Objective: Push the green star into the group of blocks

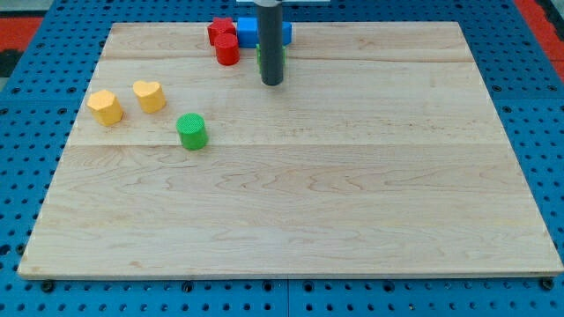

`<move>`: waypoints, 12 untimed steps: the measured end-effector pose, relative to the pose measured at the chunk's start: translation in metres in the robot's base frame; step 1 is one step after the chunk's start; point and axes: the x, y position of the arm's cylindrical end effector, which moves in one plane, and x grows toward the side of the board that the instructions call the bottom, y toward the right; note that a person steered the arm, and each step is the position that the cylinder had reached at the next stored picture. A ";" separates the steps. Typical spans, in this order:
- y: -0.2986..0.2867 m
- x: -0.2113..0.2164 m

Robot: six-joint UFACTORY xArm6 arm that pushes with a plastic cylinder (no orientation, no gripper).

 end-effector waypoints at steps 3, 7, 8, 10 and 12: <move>-0.007 -0.046; -0.035 -0.030; -0.035 -0.047; -0.018 0.001; -0.037 0.139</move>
